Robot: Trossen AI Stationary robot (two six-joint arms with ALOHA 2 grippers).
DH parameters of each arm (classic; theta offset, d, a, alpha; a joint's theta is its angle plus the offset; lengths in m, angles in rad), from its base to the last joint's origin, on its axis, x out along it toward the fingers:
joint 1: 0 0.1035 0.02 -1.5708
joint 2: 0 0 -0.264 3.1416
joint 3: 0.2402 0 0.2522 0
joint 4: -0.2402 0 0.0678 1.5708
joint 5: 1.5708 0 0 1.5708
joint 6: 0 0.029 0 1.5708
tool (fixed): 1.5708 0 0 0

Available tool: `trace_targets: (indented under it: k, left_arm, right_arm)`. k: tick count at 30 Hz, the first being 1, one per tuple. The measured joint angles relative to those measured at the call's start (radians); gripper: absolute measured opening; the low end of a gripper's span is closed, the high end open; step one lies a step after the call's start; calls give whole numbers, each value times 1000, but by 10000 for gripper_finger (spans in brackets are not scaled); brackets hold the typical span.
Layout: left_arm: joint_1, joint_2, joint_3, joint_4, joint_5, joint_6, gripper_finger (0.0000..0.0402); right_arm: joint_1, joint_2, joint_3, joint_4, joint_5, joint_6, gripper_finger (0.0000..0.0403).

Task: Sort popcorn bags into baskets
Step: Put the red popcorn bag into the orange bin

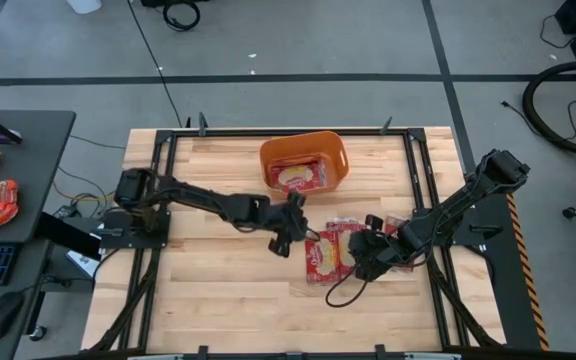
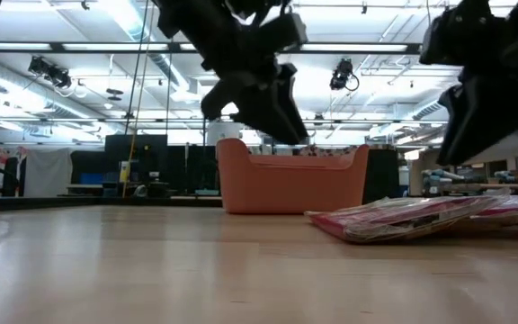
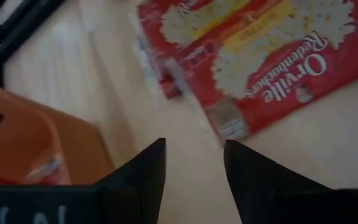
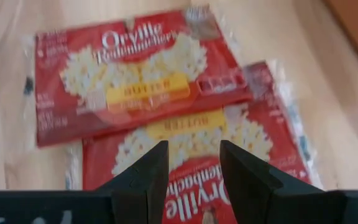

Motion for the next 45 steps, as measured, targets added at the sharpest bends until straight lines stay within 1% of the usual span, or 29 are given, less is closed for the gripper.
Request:
trace_targets:
  k: [7,11,13,15,18,22,25,29,33,36,38,40,42,44,45]
  left_arm:
    - [-89,82,0,33,-26,-97,167]
    - [-128,102,0,13,-33,-154,167]
    - [-148,101,0,-11,-61,-210,167]
    - [-164,90,5,-88,-85,-269,167]
    - [-184,74,52,-259,-91,-347,167]
    - [-206,73,89,-427,-91,-435,167]
    - [-225,73,90,-467,-91,-470,167]
    - [-243,74,82,-480,-89,-472,167]
    - [-249,74,82,-464,-91,-436,167]
    - [-251,82,83,-458,-98,-380,167]
    - [-251,88,81,-459,-132,-335,167]
    - [-253,101,84,-417,-176,-299,167]
    - [-258,111,82,-410,-212,-251,167]
    - [-262,127,83,-365,-230,-201,167]
    - [-263,135,82,-372,-236,-181,167]
  right_arm:
    - [0,0,-46,34,-53,21,150]
    - [0,0,-92,169,-50,-24,150]
    - [0,0,-106,237,-49,-54,150]
    - [-4,0,-115,277,-47,-75,150]
    - [-22,30,-118,313,-47,-94,150]
    - [-58,132,-118,419,-77,-144,150]
    - [-86,214,-103,526,-55,-189,150]
    - [-142,308,-52,619,-47,-269,149]
    - [-195,344,10,583,-74,-317,149]
    - [-210,313,35,512,-104,-348,149]
    - [-206,274,42,473,-107,-352,149]
    - [-195,225,42,436,-103,-350,149]
    - [-175,181,42,392,-84,-334,149]
    - [-150,138,42,357,-49,-313,149]
    - [-137,121,42,342,-25,-301,149]
